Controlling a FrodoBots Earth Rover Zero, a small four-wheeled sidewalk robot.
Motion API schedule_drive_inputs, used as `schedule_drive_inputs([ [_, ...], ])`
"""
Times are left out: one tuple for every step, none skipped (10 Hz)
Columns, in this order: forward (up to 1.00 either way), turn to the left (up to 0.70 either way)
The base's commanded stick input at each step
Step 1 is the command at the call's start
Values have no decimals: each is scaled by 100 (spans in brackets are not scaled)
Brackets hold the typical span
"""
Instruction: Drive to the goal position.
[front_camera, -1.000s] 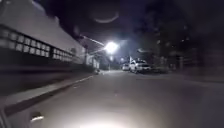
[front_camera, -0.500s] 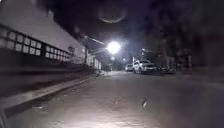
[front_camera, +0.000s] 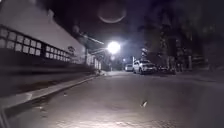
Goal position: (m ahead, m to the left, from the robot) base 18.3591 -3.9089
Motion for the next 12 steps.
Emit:
schedule_drive_inputs([
  [55,0],
  [82,0],
  [100,0],
  [100,0],
  [100,0],
  [100,0],
  [100,0],
  [100,0],
  [100,0],
  [100,0],
  [100,0],
  [100,0],
])
